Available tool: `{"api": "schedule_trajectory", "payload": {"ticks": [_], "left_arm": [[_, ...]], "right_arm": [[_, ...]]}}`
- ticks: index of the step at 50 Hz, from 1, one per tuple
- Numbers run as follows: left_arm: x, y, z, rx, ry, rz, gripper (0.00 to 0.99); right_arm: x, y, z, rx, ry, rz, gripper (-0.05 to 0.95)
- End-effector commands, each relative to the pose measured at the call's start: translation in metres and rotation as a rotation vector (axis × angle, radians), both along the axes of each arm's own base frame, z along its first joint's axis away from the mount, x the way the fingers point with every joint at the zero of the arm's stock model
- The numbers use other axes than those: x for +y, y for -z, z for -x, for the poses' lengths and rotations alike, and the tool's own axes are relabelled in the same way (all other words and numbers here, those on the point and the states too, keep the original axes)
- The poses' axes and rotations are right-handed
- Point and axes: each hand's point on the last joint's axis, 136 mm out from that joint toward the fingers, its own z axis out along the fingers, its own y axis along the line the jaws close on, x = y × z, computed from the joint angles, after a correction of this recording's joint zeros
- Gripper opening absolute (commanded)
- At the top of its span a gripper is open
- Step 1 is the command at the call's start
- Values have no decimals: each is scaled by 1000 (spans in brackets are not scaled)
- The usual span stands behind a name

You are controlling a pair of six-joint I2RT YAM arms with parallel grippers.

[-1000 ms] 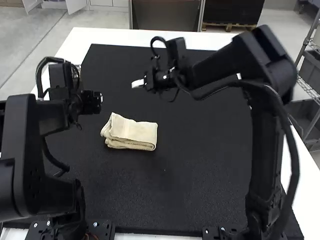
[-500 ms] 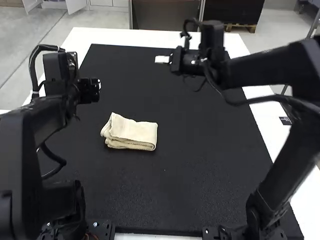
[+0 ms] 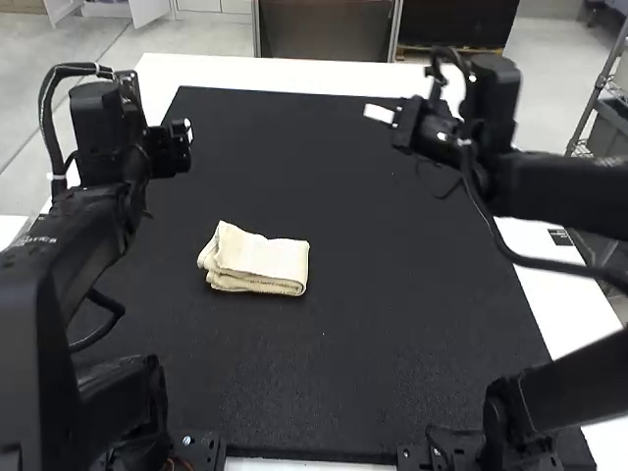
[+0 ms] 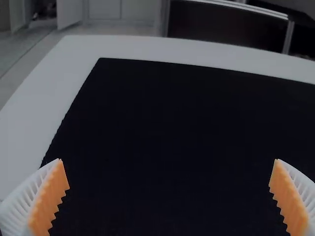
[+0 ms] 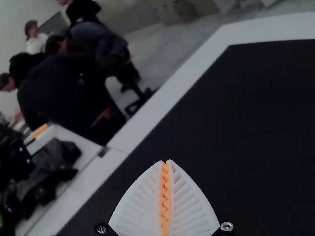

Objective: Fold the towel.

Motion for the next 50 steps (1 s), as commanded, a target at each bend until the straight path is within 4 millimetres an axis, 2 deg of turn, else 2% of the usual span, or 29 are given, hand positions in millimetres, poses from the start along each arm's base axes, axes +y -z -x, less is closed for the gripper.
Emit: {"api": "schedule_trajectory", "payload": {"ticks": [1,12,29,38,45,50], "left_arm": [[2,-16,5,-57,-21,0,959],[-2,-30,19,-112,-20,-10,959],[-8,-48,47,-213,-27,-37,959],[-1,-50,59,-255,-85,-49,959],[-1,-65,71,-319,-101,-64,959],[-4,-72,79,-357,-98,-63,959]], "right_arm": [[-18,-21,15,-47,12,-44,-20],[-36,-44,42,-110,42,-96,-20],[-54,-48,60,-167,151,-122,-20],[-67,-52,74,-222,192,-128,-20],[-78,-58,86,-260,228,-129,-20],[-84,-67,101,-301,234,-144,-20]]}}
